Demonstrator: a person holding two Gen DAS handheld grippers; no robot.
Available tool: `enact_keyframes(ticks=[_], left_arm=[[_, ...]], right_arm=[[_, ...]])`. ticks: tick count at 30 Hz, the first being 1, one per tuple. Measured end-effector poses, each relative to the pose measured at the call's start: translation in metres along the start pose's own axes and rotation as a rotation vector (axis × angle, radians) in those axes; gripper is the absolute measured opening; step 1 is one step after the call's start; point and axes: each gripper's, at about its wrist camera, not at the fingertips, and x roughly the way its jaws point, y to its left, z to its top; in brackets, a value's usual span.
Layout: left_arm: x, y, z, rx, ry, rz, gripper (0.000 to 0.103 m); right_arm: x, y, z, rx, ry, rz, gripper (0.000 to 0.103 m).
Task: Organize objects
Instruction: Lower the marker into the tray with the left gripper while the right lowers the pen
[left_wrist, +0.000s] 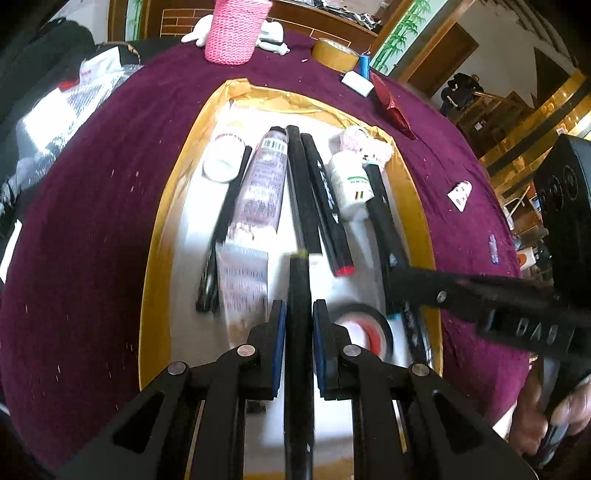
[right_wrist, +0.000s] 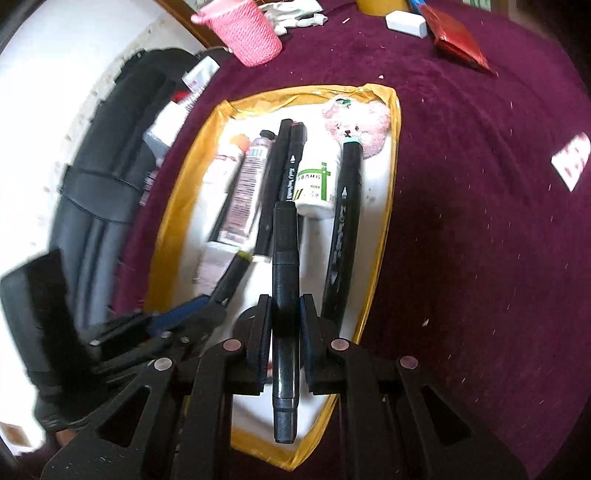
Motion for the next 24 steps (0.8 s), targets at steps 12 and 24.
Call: enact_keyframes(ticks=[12,24], left_arm=[[-0.006,0.006,0.003,-0.038,-0.016,0.017,0.038],[-0.042,0.003,0.002,-0.081,-0.055,0.023,0.05]], right_arm=[[0.017,0.0,0.012,0.003,0.005,-0.131,0.013],[-0.003,0.004,0.003,0.021,-0.023,-0.099,0.022]])
